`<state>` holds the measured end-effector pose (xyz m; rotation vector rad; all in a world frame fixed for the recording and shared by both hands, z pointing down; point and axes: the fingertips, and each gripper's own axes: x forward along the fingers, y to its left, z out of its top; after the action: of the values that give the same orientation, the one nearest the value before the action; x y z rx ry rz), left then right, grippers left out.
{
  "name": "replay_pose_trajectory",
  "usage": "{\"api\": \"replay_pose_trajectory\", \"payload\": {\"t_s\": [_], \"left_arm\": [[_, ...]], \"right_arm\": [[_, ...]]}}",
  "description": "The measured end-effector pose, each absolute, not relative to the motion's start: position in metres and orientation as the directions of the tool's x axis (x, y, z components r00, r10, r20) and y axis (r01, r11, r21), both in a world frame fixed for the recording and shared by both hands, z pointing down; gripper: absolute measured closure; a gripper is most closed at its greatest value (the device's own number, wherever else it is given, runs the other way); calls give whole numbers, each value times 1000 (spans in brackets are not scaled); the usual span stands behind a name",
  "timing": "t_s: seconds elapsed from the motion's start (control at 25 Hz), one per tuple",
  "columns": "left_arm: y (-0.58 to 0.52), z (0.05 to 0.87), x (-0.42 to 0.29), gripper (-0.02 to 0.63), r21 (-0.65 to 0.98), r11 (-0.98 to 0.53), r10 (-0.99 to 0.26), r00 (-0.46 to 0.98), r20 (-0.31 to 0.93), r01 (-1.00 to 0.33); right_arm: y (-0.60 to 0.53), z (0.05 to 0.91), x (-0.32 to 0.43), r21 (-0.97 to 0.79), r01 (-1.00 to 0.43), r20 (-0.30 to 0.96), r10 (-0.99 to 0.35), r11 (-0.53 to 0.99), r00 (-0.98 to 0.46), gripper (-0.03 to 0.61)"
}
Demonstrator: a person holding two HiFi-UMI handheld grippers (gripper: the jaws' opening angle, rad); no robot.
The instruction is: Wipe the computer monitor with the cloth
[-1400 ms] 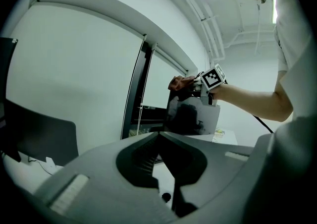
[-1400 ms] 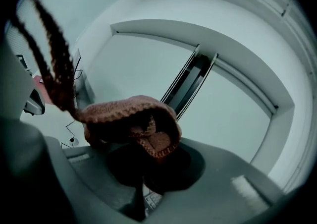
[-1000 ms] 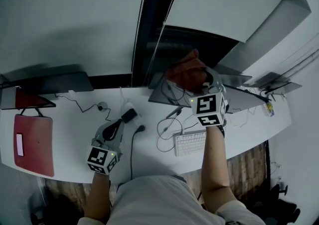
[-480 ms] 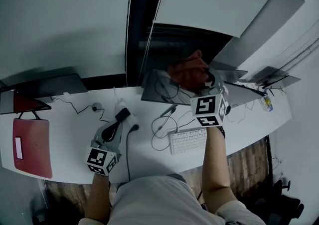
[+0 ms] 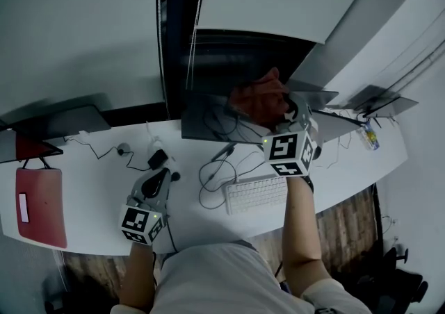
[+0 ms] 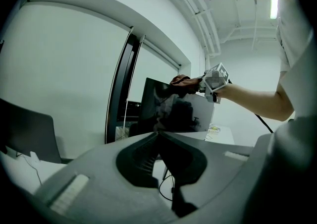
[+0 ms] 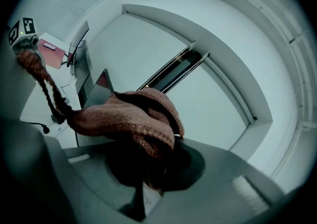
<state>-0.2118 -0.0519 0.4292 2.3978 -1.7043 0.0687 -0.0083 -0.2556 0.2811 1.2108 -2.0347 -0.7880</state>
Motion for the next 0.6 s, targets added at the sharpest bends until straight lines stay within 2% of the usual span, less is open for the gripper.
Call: {"api": "replay_pose_trajectory", "payload": {"t_s": [0.6], "left_arm": [[-66, 427, -138, 605, 111, -329, -924, 344, 167, -938]], "right_arm": [[-268, 283, 81, 739, -560, 198, -915, 375, -352, 538]]}}
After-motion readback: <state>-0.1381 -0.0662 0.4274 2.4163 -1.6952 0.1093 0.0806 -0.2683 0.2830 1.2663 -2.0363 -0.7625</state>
